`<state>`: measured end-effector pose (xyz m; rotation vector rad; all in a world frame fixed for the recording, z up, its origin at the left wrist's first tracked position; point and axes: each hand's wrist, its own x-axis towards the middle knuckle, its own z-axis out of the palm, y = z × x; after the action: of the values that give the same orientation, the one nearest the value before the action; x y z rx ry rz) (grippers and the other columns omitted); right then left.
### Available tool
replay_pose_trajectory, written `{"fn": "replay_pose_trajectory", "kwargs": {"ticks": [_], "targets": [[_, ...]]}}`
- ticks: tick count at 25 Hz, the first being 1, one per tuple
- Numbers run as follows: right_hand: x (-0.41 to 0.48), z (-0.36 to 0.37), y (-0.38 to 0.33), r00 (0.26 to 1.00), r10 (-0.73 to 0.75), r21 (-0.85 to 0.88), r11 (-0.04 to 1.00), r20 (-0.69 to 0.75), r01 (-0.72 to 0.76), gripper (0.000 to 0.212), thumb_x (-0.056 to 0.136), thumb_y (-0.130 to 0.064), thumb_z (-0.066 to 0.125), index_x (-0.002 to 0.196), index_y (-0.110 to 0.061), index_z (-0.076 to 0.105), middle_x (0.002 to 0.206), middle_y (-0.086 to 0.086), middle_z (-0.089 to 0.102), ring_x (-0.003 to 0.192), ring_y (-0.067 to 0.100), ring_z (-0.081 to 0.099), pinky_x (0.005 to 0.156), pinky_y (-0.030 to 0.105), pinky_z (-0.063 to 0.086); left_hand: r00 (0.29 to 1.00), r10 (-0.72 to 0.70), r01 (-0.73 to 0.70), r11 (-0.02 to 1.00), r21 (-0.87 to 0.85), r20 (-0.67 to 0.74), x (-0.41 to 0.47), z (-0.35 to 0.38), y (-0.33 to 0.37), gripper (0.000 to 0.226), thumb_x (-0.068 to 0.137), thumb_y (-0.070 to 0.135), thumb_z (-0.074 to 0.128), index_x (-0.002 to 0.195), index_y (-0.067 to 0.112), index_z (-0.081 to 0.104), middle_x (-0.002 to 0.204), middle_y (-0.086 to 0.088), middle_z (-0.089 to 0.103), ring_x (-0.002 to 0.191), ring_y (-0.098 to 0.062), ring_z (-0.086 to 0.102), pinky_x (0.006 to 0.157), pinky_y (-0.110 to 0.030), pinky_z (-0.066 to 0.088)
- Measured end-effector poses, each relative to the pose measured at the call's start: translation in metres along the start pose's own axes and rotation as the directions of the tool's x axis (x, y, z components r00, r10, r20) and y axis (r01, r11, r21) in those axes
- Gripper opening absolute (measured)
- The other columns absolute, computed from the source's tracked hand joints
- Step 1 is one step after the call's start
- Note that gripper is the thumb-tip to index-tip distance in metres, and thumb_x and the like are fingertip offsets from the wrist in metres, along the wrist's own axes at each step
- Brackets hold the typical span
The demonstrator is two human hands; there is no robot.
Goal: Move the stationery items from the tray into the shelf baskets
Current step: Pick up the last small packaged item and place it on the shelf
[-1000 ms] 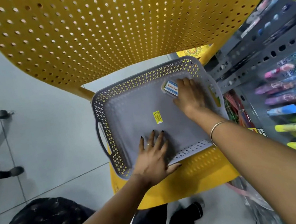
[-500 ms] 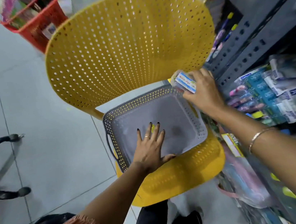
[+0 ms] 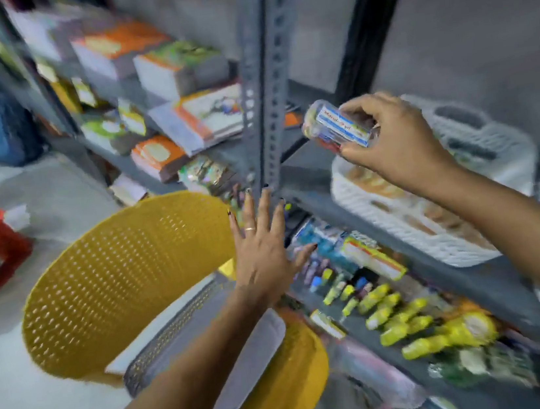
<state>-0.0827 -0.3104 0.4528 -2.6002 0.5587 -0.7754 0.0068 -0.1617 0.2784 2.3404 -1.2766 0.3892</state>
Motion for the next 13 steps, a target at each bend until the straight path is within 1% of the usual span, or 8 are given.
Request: {"fn": "replay_pose_trajectory", "kwargs": {"ticks": [2, 3, 5, 6, 7, 9, 11, 13], "targets": [[-0.009, -0.054, 0.022, 0.994, 0.09, -0.066, 0.993, -0.057, -0.094, 0.043, 0.07, -0.017, 0.072, 0.111, -0.006, 0.062, 0.106, 0.021, 0.062, 0.098, 0.033, 0.057, 0.081, 0.029, 0.038, 0.989, 0.105, -0.112, 0.992, -0.061, -0.104, 0.03, -0.016, 0.046, 0.08, 0.083, 0.067, 0.037, 0.134, 0.005, 0.046, 0.151, -0.017, 0.027, 0.14, -0.033, 0.01, 0.107, -0.06, 0.01], [-0.017, -0.078, 0.035, 0.988, 0.143, -0.08, 0.986, -0.067, -0.148, 0.046, 0.069, -0.021, 0.073, 0.112, -0.006, 0.062, 0.107, 0.02, 0.061, 0.099, 0.033, 0.057, 0.082, 0.031, 0.04, 0.979, 0.155, -0.169, 0.981, -0.096, -0.135, 0.04, -0.021, 0.069, 0.08, 0.086, 0.067, 0.033, 0.135, 0.005, 0.044, 0.151, -0.016, 0.026, 0.141, -0.033, 0.009, 0.107, -0.06, 0.012], [-0.043, -0.13, 0.062, 0.977, 0.197, -0.127, 0.97, -0.079, -0.206, 0.064, 0.061, -0.045, 0.066, 0.11, -0.005, 0.062, 0.107, 0.019, 0.063, 0.099, 0.032, 0.058, 0.079, 0.03, 0.04, 0.946, 0.26, -0.293, 0.941, -0.17, -0.195, 0.051, -0.028, 0.125, 0.078, 0.088, 0.065, 0.031, 0.137, 0.005, 0.039, 0.151, -0.017, 0.025, 0.14, -0.034, 0.01, 0.107, -0.058, 0.013], [-0.059, -0.152, 0.077, 0.972, 0.219, -0.147, 0.962, -0.086, -0.229, 0.071, 0.057, -0.052, 0.059, 0.109, -0.004, 0.062, 0.107, 0.018, 0.064, 0.099, 0.031, 0.058, 0.078, 0.029, 0.04, 0.924, 0.313, -0.355, 0.916, -0.187, -0.221, 0.05, -0.03, 0.154, 0.077, 0.089, 0.065, 0.03, 0.137, 0.005, 0.037, 0.151, -0.018, 0.026, 0.14, -0.035, 0.012, 0.107, -0.057, 0.014], [-0.081, -0.18, 0.093, 0.957, 0.261, -0.17, 0.945, -0.125, -0.28, 0.071, 0.058, -0.054, 0.058, 0.11, -0.005, 0.062, 0.108, 0.017, 0.064, 0.1, 0.031, 0.059, 0.078, 0.028, 0.04, 0.894, 0.375, -0.425, 0.882, -0.202, -0.245, 0.047, -0.031, 0.191, 0.076, 0.09, 0.065, 0.028, 0.136, 0.005, 0.036, 0.149, -0.019, 0.028, 0.139, -0.036, 0.015, 0.106, -0.056, 0.015], [-0.121, -0.226, 0.121, 0.918, 0.354, -0.202, 0.9, -0.18, -0.387, 0.059, 0.069, -0.044, 0.067, 0.114, -0.007, 0.059, 0.116, 0.018, 0.063, 0.108, 0.031, 0.057, 0.078, 0.026, 0.037, 0.847, 0.468, -0.521, 0.828, -0.21, -0.253, 0.03, -0.028, 0.257, 0.074, 0.09, 0.065, 0.028, 0.135, 0.006, 0.038, 0.148, -0.018, 0.031, 0.137, -0.036, 0.019, 0.106, -0.054, 0.015], [-0.163, -0.265, 0.147, 0.89, 0.411, -0.26, 0.853, -0.197, -0.452, 0.053, 0.077, -0.038, 0.066, 0.117, -0.004, 0.058, 0.121, 0.018, 0.062, 0.116, 0.029, 0.054, 0.081, 0.025, 0.032, 0.817, 0.54, -0.575, 0.782, -0.241, -0.201, 0.011, -0.02, 0.321, 0.076, 0.088, 0.063, 0.033, 0.137, 0.005, 0.041, 0.147, -0.02, 0.032, 0.137, -0.035, 0.02, 0.107, -0.054, 0.015], [-0.209, -0.307, 0.179, 0.862, 0.44, -0.297, 0.813, -0.252, -0.501, 0.047, 0.077, -0.036, 0.068, 0.108, -0.001, 0.063, 0.114, 0.022, 0.064, 0.109, 0.034, 0.057, 0.084, 0.03, 0.036, 0.783, 0.603, -0.621, 0.744, -0.247, -0.151, -0.01, -0.011, 0.391, 0.077, 0.089, 0.064, 0.029, 0.138, 0.006, 0.039, 0.146, -0.021, 0.034, 0.136, -0.035, 0.021, 0.107, -0.054, 0.015]]}}
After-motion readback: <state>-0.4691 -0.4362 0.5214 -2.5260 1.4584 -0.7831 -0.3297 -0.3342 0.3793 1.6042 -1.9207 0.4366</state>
